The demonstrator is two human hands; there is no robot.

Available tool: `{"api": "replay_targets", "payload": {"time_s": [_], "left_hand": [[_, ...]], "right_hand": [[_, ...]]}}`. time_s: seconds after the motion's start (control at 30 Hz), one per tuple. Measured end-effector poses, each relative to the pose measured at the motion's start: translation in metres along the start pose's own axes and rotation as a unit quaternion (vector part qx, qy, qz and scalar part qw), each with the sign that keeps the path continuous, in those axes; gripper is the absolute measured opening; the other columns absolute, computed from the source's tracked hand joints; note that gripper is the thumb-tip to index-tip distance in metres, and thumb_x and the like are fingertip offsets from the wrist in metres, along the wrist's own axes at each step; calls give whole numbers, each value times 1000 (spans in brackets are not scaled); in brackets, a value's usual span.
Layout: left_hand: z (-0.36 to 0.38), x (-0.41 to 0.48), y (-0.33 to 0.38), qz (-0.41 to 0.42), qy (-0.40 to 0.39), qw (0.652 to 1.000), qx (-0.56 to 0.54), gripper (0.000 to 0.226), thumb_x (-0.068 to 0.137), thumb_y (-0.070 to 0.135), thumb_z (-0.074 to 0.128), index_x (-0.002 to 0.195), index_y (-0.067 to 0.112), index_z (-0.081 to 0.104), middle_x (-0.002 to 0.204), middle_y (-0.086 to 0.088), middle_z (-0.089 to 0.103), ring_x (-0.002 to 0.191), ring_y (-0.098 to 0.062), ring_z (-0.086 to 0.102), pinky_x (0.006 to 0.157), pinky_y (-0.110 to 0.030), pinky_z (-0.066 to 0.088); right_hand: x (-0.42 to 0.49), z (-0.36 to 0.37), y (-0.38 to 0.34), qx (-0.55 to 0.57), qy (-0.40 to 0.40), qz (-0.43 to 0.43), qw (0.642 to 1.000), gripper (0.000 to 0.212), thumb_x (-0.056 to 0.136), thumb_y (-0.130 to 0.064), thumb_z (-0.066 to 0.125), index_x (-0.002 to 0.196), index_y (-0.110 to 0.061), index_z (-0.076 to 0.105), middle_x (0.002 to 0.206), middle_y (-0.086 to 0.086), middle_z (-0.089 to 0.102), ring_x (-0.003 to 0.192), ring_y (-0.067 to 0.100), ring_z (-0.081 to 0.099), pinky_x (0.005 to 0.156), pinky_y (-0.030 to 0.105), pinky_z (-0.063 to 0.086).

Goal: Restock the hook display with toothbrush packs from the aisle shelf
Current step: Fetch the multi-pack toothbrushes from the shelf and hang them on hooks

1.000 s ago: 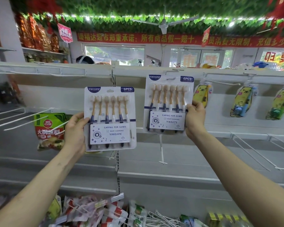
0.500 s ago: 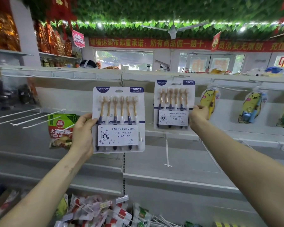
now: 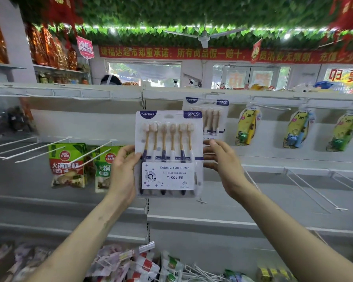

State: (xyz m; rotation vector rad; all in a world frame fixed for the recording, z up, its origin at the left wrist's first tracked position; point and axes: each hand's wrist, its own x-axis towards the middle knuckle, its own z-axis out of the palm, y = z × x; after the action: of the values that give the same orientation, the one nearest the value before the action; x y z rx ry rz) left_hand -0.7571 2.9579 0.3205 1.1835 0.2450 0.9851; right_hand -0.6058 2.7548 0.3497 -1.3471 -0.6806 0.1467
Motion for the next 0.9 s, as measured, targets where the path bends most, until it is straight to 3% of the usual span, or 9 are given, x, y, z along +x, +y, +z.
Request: {"api": "replay_targets", "payload": {"time_s": [0.17, 0.3, 0.4, 0.47, 0.63, 0.9], "left_hand": [[28, -5, -3, -9, -39, 999, -24, 23, 104, -1, 53, 123, 9, 60, 112, -13, 77, 97, -18, 75, 87, -32, 61], [43, -5, -4, 4, -62, 998, 15, 17, 105, 7, 57, 115, 15, 67, 110, -9, 77, 100, -22, 71, 93, -42, 56], [51, -4, -4, -2, -79, 996, 46, 13, 105, 16, 59, 115, 17, 68, 108, -11, 78, 92, -23, 71, 78, -39, 57], [57, 0, -5, -2, -86, 995, 51, 15, 105, 19, 61, 118, 16, 68, 112, -15, 76, 91, -26, 71, 77, -39, 56], [76, 7, -1, 8, -95, 994, 54, 10, 105, 20, 61, 112, 18, 69, 94, -3, 77, 74, -14, 70, 63, -29, 54], [91, 22, -3, 6, -83, 995, 46, 12, 104, 22, 62, 110, 17, 71, 100, -8, 78, 80, -20, 71, 73, -36, 54]], "right_hand": [[-4, -9, -13, -62, 47, -47, 996, 16, 108, -23, 55, 108, -16, 69, 98, 8, 75, 86, 22, 67, 81, 48, 58], [-8, -25, -22, -60, 98, -78, 990, 15, 107, -18, 56, 111, -13, 69, 92, -8, 77, 83, 8, 71, 76, 30, 59], [-9, -37, -21, -56, 118, -92, 987, 14, 106, -21, 58, 106, -16, 70, 96, -3, 76, 89, 16, 71, 84, 40, 60], [-8, -44, -21, -45, 124, -102, 986, 14, 105, -21, 59, 100, -19, 72, 97, 2, 75, 88, 19, 68, 86, 47, 57], [-1, -57, -23, -17, 139, -111, 984, 14, 102, -24, 60, 97, -22, 73, 95, 3, 75, 88, 20, 68, 86, 48, 56], [20, -64, -29, 1, 140, -106, 984, 15, 104, -19, 58, 101, -15, 72, 99, 6, 77, 88, 19, 70, 88, 49, 58]]}}
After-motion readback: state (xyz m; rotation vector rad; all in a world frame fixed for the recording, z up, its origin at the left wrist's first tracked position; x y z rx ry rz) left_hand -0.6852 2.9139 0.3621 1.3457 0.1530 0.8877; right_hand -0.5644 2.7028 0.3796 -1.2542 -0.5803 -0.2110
